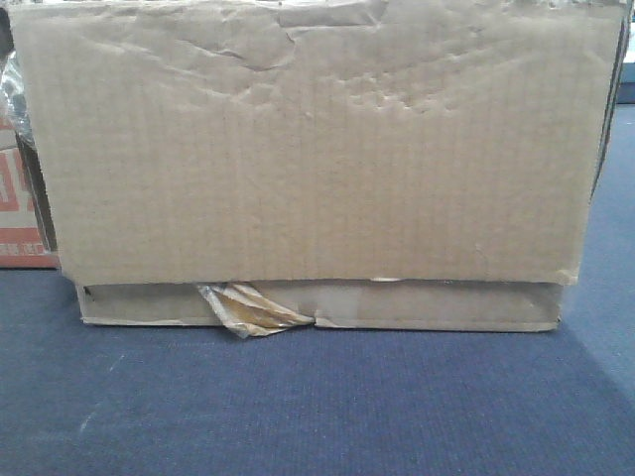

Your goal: Stack two boxes on right shelf middle

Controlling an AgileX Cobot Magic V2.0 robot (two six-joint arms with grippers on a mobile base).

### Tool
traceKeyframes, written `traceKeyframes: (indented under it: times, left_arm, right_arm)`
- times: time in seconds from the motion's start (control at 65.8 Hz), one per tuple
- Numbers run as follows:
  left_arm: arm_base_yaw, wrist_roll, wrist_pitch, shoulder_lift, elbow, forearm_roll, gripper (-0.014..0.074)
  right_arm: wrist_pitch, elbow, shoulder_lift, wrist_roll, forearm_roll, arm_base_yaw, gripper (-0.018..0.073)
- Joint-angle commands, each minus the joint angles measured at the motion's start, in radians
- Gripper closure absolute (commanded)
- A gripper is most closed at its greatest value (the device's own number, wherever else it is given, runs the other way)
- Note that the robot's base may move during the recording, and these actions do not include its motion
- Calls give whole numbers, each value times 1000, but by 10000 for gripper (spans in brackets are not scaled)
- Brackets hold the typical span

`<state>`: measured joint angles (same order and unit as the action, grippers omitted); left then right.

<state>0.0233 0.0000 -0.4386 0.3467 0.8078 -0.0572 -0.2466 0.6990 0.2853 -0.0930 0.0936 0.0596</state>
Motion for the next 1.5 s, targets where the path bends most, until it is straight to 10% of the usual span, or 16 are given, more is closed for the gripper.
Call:
traceKeyframes:
  times: [0.0,0.38,0.729,0.927,1.489]
  left_arm:
    - [0,0,-80,89,51,-3,521]
    - [22,0,-145,325,123,27,13]
    - [8,0,-531,772,573,-20,18]
    - [-93,147,-737,1064,849,-15,18]
    - [-210,236,-690,1501,982,18,18]
  right_arm:
    - [-35,56,101,-2,-1,-6,611]
    - [-16,86,320,-2,-1,-6,-16]
    - [-1,86,333,-2,-1,-6,-9]
    - [-1,86,333,-2,-1,-6,-9]
    - [-12,86,333,-2,-21,-6,-9]
